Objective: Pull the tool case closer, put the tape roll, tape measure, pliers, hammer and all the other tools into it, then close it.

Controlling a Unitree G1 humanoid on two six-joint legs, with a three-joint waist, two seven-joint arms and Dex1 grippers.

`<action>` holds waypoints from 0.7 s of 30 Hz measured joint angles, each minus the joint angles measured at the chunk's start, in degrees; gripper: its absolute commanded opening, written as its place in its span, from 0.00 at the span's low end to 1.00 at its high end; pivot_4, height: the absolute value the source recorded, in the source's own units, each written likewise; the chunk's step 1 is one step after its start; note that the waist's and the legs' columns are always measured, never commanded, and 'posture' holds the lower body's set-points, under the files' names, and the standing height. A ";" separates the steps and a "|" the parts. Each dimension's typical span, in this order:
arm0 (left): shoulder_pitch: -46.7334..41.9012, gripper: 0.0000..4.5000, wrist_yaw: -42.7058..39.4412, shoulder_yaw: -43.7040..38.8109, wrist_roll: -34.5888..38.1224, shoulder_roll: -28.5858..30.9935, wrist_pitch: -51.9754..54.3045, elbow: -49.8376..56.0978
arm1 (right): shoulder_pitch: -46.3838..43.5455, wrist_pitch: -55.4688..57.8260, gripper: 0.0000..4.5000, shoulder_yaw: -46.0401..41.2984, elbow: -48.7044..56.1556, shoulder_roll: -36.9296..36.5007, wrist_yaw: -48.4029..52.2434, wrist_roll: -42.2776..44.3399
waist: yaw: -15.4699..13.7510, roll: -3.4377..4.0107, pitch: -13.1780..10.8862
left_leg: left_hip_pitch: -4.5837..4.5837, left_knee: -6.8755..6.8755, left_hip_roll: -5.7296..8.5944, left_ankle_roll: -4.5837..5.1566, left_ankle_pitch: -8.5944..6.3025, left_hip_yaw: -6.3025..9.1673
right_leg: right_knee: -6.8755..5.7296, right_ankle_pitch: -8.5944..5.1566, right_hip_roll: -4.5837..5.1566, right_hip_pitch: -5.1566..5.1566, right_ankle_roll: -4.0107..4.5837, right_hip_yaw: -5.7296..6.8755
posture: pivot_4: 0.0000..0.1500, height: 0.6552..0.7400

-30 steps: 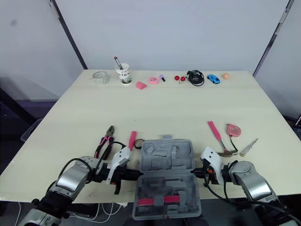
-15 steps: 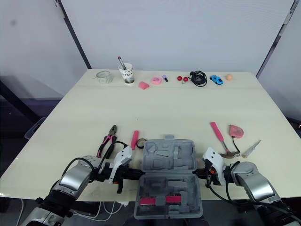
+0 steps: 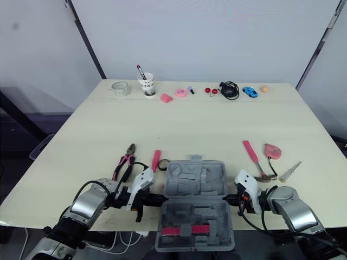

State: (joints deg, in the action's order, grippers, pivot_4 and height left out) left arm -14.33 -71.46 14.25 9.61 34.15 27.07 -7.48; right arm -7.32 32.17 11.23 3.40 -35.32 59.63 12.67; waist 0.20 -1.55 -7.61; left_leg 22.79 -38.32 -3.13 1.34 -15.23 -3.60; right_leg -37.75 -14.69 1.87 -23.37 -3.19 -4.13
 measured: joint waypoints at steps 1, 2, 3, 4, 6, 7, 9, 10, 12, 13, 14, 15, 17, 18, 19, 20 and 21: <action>-0.02 0.02 -0.02 0.00 -0.12 -0.11 -0.06 -0.02 | 0.00 0.00 0.00 0.00 0.00 -0.08 0.00 0.06 | 0.00 0.00 0.00 | 0.00 0.00 0.00 0.00 0.00 0.00 | 0.00 0.00 0.00 0.00 0.00 0.00 | 1.00 1.00; -0.03 0.02 -0.03 0.00 -0.19 -0.17 -0.09 -0.02 | 0.00 0.00 0.00 0.00 0.00 -0.10 0.00 0.08 | -0.01 0.00 0.00 | 0.00 0.00 0.00 0.00 0.00 0.00 | 0.00 0.00 0.00 0.00 0.00 0.00 | 1.00 1.00; -0.04 0.02 -0.04 0.00 -0.25 -0.27 -0.13 -0.04 | 0.01 0.00 0.00 0.00 0.00 -0.14 0.00 0.09 | -0.01 0.00 0.00 | 0.00 0.00 0.00 0.00 0.00 0.00 | 0.00 0.00 0.00 0.00 0.00 0.00 | 1.00 1.00; -0.08 0.02 -0.06 0.00 -0.35 -0.46 -0.21 -0.09 | 0.01 0.00 0.00 0.00 -0.01 -0.21 0.01 0.10 | -0.01 0.00 0.00 | 0.00 0.00 0.01 0.00 0.00 0.00 | 0.00 0.00 0.00 0.00 0.00 0.00 | 1.00 1.00; -0.11 0.02 -0.09 0.00 -0.41 -0.63 -0.31 -0.19 | 0.01 0.00 0.00 0.00 -0.01 -0.28 0.01 0.11 | -0.03 0.00 0.00 | 0.00 0.00 0.01 0.00 0.00 0.00 | 0.00 0.00 0.00 0.01 0.00 0.00 | 1.00 1.00; -0.14 0.02 -0.11 0.00 -0.41 -0.70 -0.35 -0.26 | 0.01 0.00 0.00 0.00 -0.01 -0.32 0.01 0.11 | -0.04 0.00 0.00 | 0.00 0.00 0.01 0.00 0.00 0.00 | 0.00 0.00 0.01 0.01 0.00 0.00 | 1.00 1.00; -0.16 0.02 -0.12 0.00 -0.43 -0.76 -0.34 -0.28 | 0.01 0.00 0.00 0.00 -0.03 -0.35 0.01 0.11 | -0.05 0.00 0.00 | 0.00 0.00 0.01 0.00 0.00 0.00 | 0.01 0.00 0.01 0.01 0.00 0.00 | 1.00 1.00; -0.16 0.02 -0.12 0.00 -0.45 -0.83 -0.35 -0.30 | 0.01 -0.01 0.00 -0.01 -0.08 -0.36 0.00 0.11 | -0.06 0.00 0.00 | 0.00 -0.01 0.01 0.00 0.00 0.00 | 0.01 0.00 0.01 0.01 0.00 0.00 | 1.00 1.00; -0.16 0.02 -0.13 0.00 -0.47 -0.86 -0.37 -0.31 | 0.00 -0.01 0.00 -0.02 -0.10 -0.37 0.00 0.11 | -0.07 0.00 0.00 | 0.00 -0.01 0.01 0.00 0.00 0.00 | 0.01 0.00 0.01 0.01 0.00 0.00 | 1.00 1.00; -0.16 0.02 -0.13 0.01 -0.48 -0.87 -0.37 -0.32 | 0.00 -0.01 0.00 -0.02 -0.10 -0.37 0.00 0.11 | -0.07 0.01 0.00 | 0.00 -0.01 0.01 0.00 0.00 0.00 | 0.01 0.00 0.01 0.01 0.00 0.00 | 1.00 1.00; -0.18 0.02 -0.17 0.01 -0.50 -0.90 -0.44 -0.42 | 0.01 -0.01 0.00 -0.02 -0.10 -0.37 0.00 0.11 | -0.07 0.01 0.00 | 0.00 0.00 0.01 0.00 0.00 0.00 | 0.01 0.00 0.01 0.01 0.00 0.00 | 1.00 1.00; -0.21 0.02 -0.23 0.01 -0.51 -0.92 -0.50 -0.53 | 0.01 -0.01 0.00 -0.02 -0.10 -0.37 -0.01 0.11 | -0.07 0.01 0.01 | 0.00 -0.01 0.01 0.00 0.00 0.00 | 0.01 0.00 0.01 0.01 0.00 0.00 | 1.00 1.00; -0.27 0.02 -0.33 0.01 -0.57 -0.92 -0.55 -0.57 | 0.01 -0.01 0.00 -0.02 -0.09 -0.37 -0.04 0.11 | -0.08 0.01 0.01 | 0.00 -0.01 0.01 0.00 0.00 0.00 | 0.01 0.00 0.01 0.02 0.00 0.00 | 1.00 1.00; -0.32 0.02 -0.39 0.01 -0.60 -0.91 -0.63 -0.62 | 0.06 -0.01 0.00 -0.02 -0.06 -0.36 -0.07 0.12 | -0.08 0.01 0.01 | 0.00 -0.01 0.01 0.00 0.00 0.00 | 0.01 0.00 0.01 0.02 0.00 0.00 | 1.00 1.00; -0.33 0.02 -0.46 0.01 -0.62 -0.91 -0.70 -0.66 | 0.10 -0.01 0.00 -0.03 -0.03 -0.36 -0.10 0.15 | -0.08 0.01 0.01 | 0.00 -0.01 0.01 0.00 0.00 0.00 | 0.01 0.00 0.01 0.02 0.00 0.00 | 1.00 1.00; -0.35 0.02 -0.55 0.01 -0.65 -0.91 -0.77 -0.73 | 0.17 -0.01 0.00 -0.04 0.03 -0.36 -0.14 0.16 | -0.08 0.01 0.01 | 0.00 -0.01 0.01 0.00 0.00 0.01 | 0.01 0.00 0.01 0.02 0.00 0.00 | 1.00 1.00; -0.42 0.02 -0.67 0.01 -0.66 -0.90 -0.91 -0.92 | 0.25 -0.01 0.00 -0.09 0.09 -0.35 -0.20 0.20 | -0.08 0.01 0.01 | 0.00 -0.01 0.01 0.00 0.00 0.01 | 0.01 0.00 0.01 0.02 0.00 0.00 | 1.00 1.00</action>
State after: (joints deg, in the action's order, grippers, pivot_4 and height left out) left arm -14.75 -72.13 14.26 8.95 33.25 26.16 -8.39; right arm -7.07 32.16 11.14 3.49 -35.67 59.43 12.87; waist 0.12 -1.54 -7.60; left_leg 22.79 -38.33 -3.12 1.34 -15.23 -3.60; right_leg -37.74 -14.69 1.88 -23.35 -3.19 -4.13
